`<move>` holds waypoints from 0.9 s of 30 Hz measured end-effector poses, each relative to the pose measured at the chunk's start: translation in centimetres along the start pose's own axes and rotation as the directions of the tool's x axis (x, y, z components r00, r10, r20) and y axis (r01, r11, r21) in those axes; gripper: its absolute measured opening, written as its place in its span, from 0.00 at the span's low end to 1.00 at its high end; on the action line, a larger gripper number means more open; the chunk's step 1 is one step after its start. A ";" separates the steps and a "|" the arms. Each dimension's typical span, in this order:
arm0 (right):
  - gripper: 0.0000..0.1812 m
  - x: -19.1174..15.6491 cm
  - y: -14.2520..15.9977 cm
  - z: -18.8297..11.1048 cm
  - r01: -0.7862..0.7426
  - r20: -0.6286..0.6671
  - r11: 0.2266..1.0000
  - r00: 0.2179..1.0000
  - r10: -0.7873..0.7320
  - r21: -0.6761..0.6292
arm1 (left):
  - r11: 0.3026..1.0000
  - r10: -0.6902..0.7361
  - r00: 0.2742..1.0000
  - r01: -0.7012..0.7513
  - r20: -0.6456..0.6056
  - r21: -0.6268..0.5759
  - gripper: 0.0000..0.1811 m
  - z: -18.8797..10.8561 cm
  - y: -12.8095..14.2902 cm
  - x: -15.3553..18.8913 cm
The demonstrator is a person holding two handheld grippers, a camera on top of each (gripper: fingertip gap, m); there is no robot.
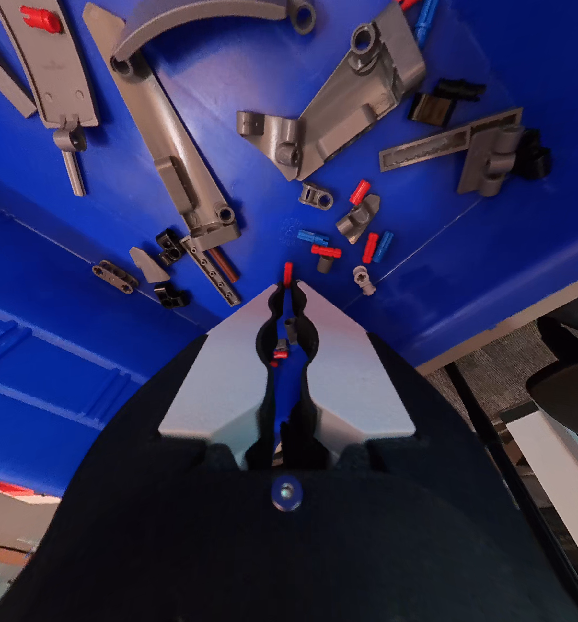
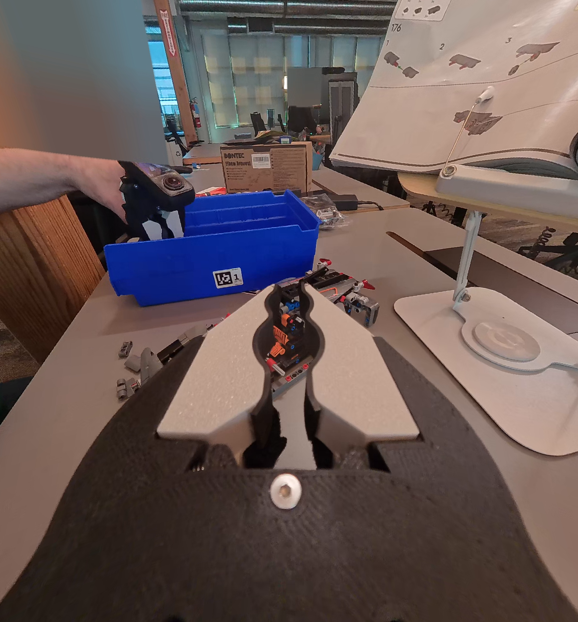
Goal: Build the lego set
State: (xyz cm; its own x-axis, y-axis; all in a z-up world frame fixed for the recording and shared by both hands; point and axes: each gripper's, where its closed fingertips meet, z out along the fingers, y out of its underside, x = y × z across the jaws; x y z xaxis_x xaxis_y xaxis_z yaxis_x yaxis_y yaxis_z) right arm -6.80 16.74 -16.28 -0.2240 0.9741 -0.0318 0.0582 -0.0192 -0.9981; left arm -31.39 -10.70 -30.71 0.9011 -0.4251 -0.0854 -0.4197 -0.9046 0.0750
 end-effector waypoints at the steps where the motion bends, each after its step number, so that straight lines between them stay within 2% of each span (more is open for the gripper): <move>1: 0.05 0.0 0.0 0.0 0.000 0.000 1.000 1.000 0.000 0.000 | 1.000 -0.003 1.000 0.003 -0.002 0.015 0.01 0.0 -0.2 0.0; 5: 0.05 0.0 0.0 0.0 0.000 0.001 1.000 1.000 0.000 0.000 | 0.999 -0.022 1.000 0.022 0.011 0.037 0.01 -0.3 -0.2 -0.2; 8: 0.05 -0.1 -0.1 0.0 0.004 0.002 1.000 1.000 -0.004 0.001 | 0.997 -0.042 0.998 0.039 0.043 0.063 0.01 -2.1 -0.4 -0.2; 12: 0.05 -0.2 -0.4 -0.1 0.007 0.001 1.000 1.000 -0.007 0.008 | 0.987 -0.046 0.991 0.026 0.123 0.158 0.01 -7.1 -2.1 0.7; 17: 0.05 -1.0 -1.1 -0.2 0.027 0.021 0.999 0.999 -0.028 0.023 | 0.948 0.036 0.979 -0.097 0.200 0.304 0.01 -13.0 -6.4 4.7; 19: 0.06 -2.4 -1.4 0.0 0.046 0.079 0.999 0.996 -0.047 0.018 | 0.919 0.058 0.971 -0.143 0.232 0.369 0.01 -14.7 -8.3 6.1; 22: 0.07 -7.2 -2.5 0.9 0.097 0.240 0.995 0.966 -0.094 0.000 | 0.847 0.094 0.969 -0.198 0.228 0.494 0.01 -15.9 -11.6 8.7; 25: 0.07 -11.1 -2.5 2.7 0.157 0.298 0.987 0.945 -0.137 -0.043 | 0.800 0.124 0.939 -0.286 0.321 0.528 0.01 -16.1 -14.3 10.0; 27: 0.06 -12.5 -3.4 3.7 0.124 0.304 0.992 0.946 -0.112 -0.022 | 0.771 0.148 0.904 -0.359 0.400 0.526 0.01 -16.4 -15.7 10.9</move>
State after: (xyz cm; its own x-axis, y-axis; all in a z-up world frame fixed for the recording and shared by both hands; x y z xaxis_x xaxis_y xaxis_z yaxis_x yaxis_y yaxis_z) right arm -7.76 3.79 -12.66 -0.5141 0.8552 0.0655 0.0514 0.1069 -0.9929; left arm -13.19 -0.61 -16.55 0.7092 -0.5308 -0.4639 -0.7043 -0.5618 -0.4339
